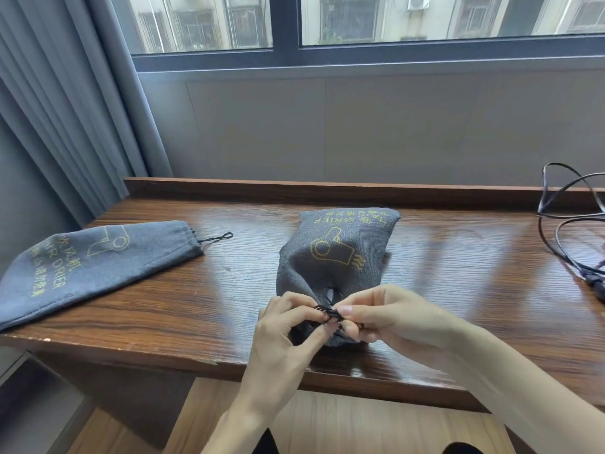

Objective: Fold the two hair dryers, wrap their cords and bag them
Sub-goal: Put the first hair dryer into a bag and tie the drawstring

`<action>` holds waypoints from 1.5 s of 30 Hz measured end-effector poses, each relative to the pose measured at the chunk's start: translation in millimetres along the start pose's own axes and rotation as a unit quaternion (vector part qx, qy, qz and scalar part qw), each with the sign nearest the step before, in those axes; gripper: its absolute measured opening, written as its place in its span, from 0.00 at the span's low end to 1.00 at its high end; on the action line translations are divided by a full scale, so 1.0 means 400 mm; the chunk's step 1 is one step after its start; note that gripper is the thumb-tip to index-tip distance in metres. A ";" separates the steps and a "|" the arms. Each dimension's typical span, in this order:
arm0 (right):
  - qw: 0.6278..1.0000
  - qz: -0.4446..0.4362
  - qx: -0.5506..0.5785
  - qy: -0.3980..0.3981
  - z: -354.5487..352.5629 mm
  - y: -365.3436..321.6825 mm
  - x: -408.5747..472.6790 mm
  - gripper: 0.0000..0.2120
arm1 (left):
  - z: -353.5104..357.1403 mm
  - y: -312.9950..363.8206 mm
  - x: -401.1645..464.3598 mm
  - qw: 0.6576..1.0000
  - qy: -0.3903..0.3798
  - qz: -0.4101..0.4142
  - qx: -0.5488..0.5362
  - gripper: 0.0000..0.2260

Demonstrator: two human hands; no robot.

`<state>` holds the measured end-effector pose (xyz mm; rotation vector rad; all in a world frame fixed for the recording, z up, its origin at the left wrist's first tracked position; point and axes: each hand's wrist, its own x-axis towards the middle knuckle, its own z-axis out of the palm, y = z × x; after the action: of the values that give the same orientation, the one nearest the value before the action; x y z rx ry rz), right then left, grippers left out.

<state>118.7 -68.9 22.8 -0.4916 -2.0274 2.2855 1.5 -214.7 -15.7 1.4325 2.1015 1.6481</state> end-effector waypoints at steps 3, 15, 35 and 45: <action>0.998 -0.026 -0.047 0.028 -0.008 0.002 -0.007 0.08 | -0.028 -0.005 0.001 0.998 -0.048 -0.004 -0.038 0.03; 0.930 -0.088 -0.332 0.130 -0.046 0.035 -0.004 0.09 | -0.075 -0.031 -0.015 0.994 -0.056 -0.035 -0.090 0.09; 0.791 -0.199 -0.553 0.169 -0.078 0.089 -0.059 0.09 | -0.128 -0.063 -0.044 0.996 -0.068 -0.064 -0.003 0.10; 0.927 -0.069 -0.056 0.364 -0.072 0.013 -0.024 0.12 | -0.150 -0.006 0.089 0.970 -0.088 -0.227 0.019 0.22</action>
<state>136.4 -44.3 16.9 -0.9872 -1.7273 1.5598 -54.8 -231.2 22.3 0.9605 2.1591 1.2640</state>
